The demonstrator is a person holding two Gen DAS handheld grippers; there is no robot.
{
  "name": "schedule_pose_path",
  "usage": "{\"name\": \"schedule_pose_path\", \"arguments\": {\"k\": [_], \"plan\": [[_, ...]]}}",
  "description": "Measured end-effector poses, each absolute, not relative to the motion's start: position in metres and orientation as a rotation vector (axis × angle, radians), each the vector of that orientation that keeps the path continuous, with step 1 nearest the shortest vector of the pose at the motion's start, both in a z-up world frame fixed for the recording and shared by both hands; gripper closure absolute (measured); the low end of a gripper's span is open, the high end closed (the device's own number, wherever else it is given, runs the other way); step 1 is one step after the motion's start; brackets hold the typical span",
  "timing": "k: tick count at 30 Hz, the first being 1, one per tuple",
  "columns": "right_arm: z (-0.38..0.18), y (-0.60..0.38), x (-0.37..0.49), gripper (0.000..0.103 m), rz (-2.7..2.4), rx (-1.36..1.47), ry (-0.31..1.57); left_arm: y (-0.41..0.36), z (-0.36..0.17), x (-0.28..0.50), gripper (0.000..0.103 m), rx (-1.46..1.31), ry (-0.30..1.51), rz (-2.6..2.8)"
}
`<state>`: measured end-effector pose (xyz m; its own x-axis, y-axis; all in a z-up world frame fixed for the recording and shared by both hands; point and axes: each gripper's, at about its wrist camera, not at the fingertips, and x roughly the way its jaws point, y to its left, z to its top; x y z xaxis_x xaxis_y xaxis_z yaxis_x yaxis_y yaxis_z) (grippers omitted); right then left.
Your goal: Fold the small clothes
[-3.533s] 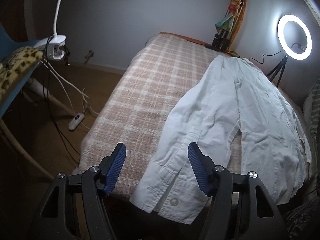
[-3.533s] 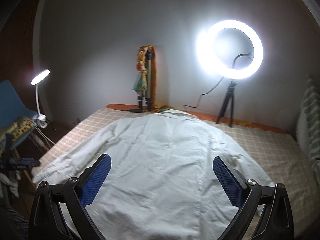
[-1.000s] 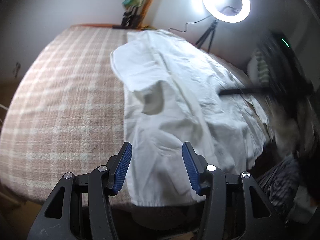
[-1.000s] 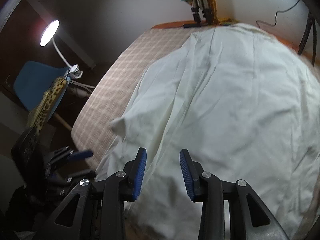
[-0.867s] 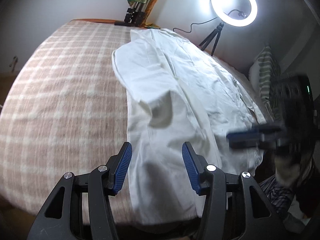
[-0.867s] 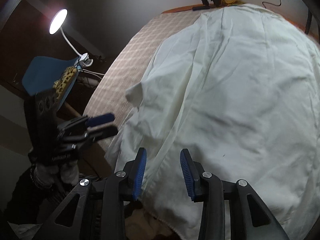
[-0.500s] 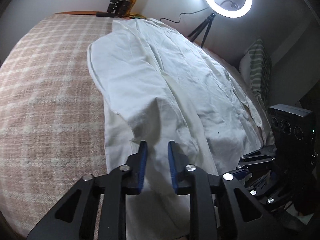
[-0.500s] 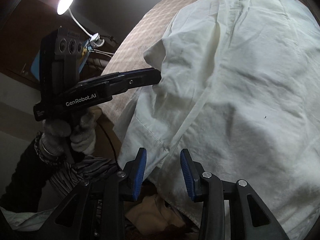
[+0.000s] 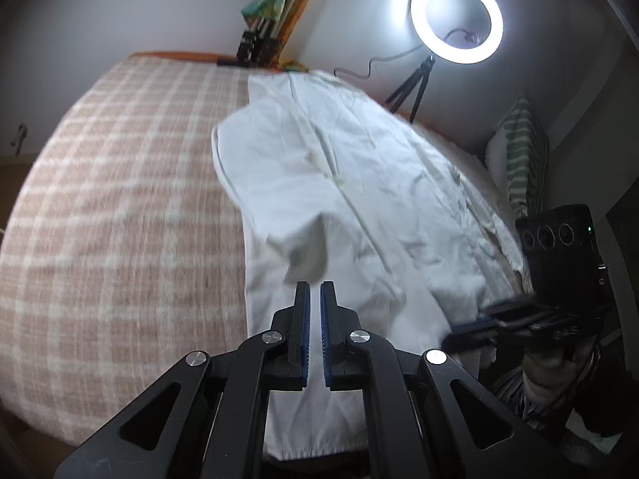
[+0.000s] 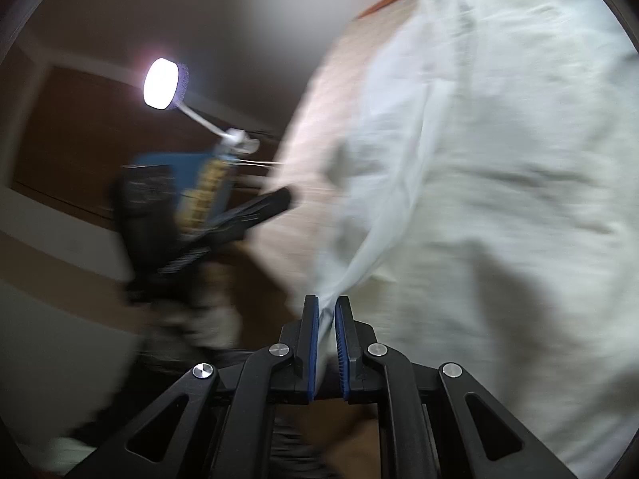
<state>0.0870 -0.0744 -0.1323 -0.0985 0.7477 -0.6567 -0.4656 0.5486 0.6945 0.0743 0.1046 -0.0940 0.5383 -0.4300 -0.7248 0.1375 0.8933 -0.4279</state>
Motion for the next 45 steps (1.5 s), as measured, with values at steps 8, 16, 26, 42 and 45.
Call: {"name": "schedule_pose_path", "arguments": {"k": [8, 16, 26, 42, 45], "plan": [[-0.135, -0.066, 0.085, 0.096, 0.881, 0.037, 1.282, 0.082, -0.123, 0.052, 0.076, -0.359, 1.055, -0.389], [-0.136, -0.072, 0.085, 0.073, 0.908, 0.060, 1.295, 0.071, -0.131, 0.052, 0.090, -0.383, 1.073, -0.425], [-0.144, -0.089, 0.087, 0.098, 0.969, 0.157, 1.361, 0.078, -0.116, 0.041, 0.099, -0.427, 1.064, -0.446], [-0.118, -0.072, 0.068, 0.072, 0.920, -0.085, 1.219, 0.117, -0.110, 0.015, 0.064, -0.377, 1.064, -0.244], [-0.110, -0.069, 0.078, 0.055, 0.912, -0.059, 1.184, 0.115, -0.117, 0.015, 0.064, -0.382, 1.080, -0.264]]}}
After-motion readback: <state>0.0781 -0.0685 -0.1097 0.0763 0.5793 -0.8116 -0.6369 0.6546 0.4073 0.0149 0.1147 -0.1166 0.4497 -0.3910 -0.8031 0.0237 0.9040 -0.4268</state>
